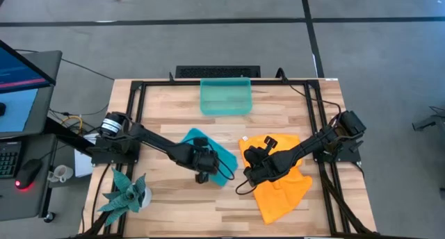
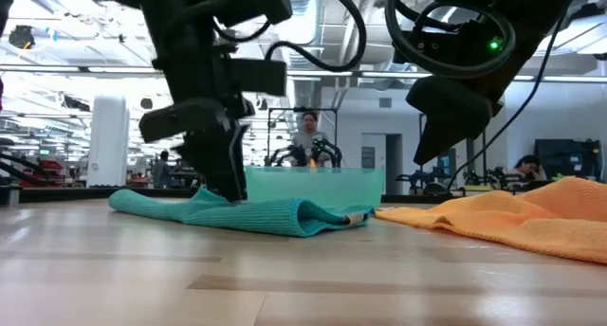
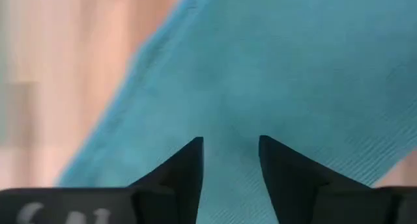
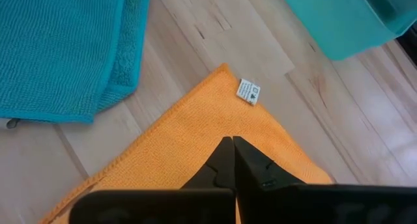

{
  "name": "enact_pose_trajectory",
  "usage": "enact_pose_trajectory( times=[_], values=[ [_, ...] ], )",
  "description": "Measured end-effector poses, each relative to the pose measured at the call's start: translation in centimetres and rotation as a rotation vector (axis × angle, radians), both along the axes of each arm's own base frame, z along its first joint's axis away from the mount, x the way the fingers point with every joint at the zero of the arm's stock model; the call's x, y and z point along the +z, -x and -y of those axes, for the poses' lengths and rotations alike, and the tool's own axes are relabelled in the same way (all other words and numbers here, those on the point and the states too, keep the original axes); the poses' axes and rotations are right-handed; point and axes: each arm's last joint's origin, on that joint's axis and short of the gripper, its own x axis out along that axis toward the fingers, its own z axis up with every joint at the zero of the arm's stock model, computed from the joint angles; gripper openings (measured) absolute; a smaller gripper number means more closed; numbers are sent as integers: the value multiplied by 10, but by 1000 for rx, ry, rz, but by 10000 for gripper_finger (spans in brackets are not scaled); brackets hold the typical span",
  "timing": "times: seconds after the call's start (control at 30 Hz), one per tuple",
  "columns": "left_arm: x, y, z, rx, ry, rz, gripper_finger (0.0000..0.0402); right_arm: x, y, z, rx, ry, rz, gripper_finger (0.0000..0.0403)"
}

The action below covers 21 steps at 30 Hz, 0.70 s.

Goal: Roll microfiber towels into tight, uniform cylinder then place into a basket
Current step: Roll the blue microfiber cloth

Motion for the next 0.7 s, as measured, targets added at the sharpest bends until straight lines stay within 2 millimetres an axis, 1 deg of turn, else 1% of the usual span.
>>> enact_pose_trajectory(
  times=[0.1, 0.17, 0.23, 0.3, 0.37, 0.5, 0.57, 0.7],
  values=[
    [16, 9, -3, 42, -84, -14, 148, 0, 0, 0, 0, 0, 0, 12],
    [25, 17, -5, 86, -103, -29, 149, 0, 0, 0, 0, 0, 0, 13],
    [26, 24, -8, 136, -104, -24, 149, 0, 0, 0, 0, -1, 0, 15],
    [18, 33, -11, 177, -108, -28, 148, 0, 0, 0, 0, -1, 0, 16],
    [5, 38, -14, 210, -90, -27, 146, 0, 0, 0, -1, -1, 1, 16],
    [-19, 42, -23, 236, 31, 8, 138, 0, 0, 0, -1, -1, 1, 13],
    [-24, 41, -26, 239, 71, 40, 135, 0, 0, 0, -1, -2, 2, 13],
    [-29, 42, -36, 240, 63, 40, 126, 0, 0, 0, -1, -3, 4, 16]
  ],
)
